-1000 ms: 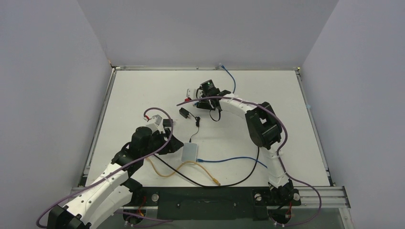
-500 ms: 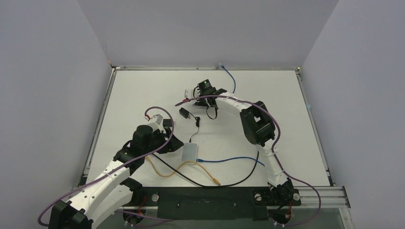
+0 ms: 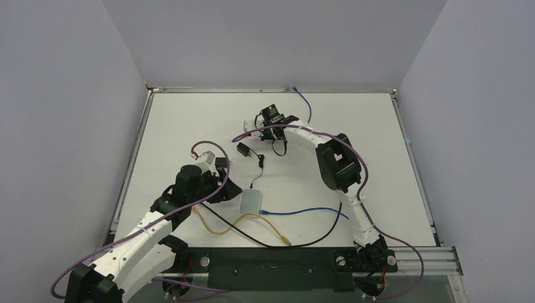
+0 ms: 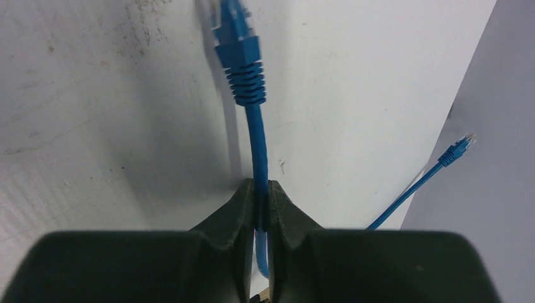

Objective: Insert the plug into the switch port
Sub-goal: Pick up the connector from the center of the board.

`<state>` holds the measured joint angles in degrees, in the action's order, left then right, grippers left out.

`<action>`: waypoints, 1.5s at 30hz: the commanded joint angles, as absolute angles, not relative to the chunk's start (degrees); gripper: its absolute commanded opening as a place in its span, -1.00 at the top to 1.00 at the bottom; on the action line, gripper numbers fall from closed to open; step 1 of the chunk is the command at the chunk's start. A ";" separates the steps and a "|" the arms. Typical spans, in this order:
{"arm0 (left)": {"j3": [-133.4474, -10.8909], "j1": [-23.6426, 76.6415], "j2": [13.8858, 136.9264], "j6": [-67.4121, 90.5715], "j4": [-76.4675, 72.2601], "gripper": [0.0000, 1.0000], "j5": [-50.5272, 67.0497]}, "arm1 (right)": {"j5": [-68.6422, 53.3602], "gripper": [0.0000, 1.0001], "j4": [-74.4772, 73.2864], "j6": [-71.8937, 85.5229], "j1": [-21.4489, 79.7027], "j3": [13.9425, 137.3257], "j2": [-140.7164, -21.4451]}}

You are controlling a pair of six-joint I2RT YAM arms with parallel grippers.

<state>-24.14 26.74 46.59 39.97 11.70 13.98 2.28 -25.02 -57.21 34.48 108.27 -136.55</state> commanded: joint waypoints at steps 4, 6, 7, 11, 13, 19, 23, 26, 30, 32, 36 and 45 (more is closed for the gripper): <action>-25.91 25.78 46.56 39.19 9.13 -0.25 15.70 | -1.27 1.00 -27.56 -58.84 34.06 111.30 -137.66; -26.18 25.61 46.28 39.20 9.59 -0.25 15.97 | -1.39 1.00 -26.98 -58.66 34.12 110.90 -137.35; -26.27 25.48 45.98 39.24 9.80 -0.25 16.03 | -1.40 1.00 -26.63 -58.64 34.11 110.25 -136.86; -26.79 25.27 44.47 39.31 11.02 -0.25 16.33 | -1.17 1.00 -23.57 -58.15 34.20 107.10 -134.08; -27.11 25.23 43.76 39.31 11.66 -0.25 16.43 | -0.61 1.00 -21.40 -57.65 34.30 105.17 -132.15; -27.79 25.14 41.26 39.60 13.27 -0.25 16.37 | 3.59 1.00 -12.27 -56.43 34.73 97.24 -124.38; -28.10 24.99 39.81 40.04 14.16 -0.25 16.55 | 7.27 1.00 -6.54 -55.66 34.93 91.93 -118.79; -28.21 24.92 38.42 40.20 14.89 -0.25 16.60 | 9.77 1.00 -3.15 -55.42 35.06 87.37 -114.19; -28.33 24.81 36.41 40.48 16.35 -0.25 16.36 | 13.57 1.00 2.56 -55.46 35.55 82.49 -109.09; -28.43 24.79 35.26 40.63 17.15 -0.24 16.23 | 15.92 1.00 4.85 -55.88 35.90 81.00 -106.92; -28.80 24.79 32.81 41.09 18.80 -0.25 15.97 | 23.25 1.00 8.69 -56.69 36.92 80.08 -103.85; -29.22 24.79 29.72 41.66 21.19 -0.25 15.97 | 34.10 1.00 12.59 -57.37 38.56 82.17 -98.31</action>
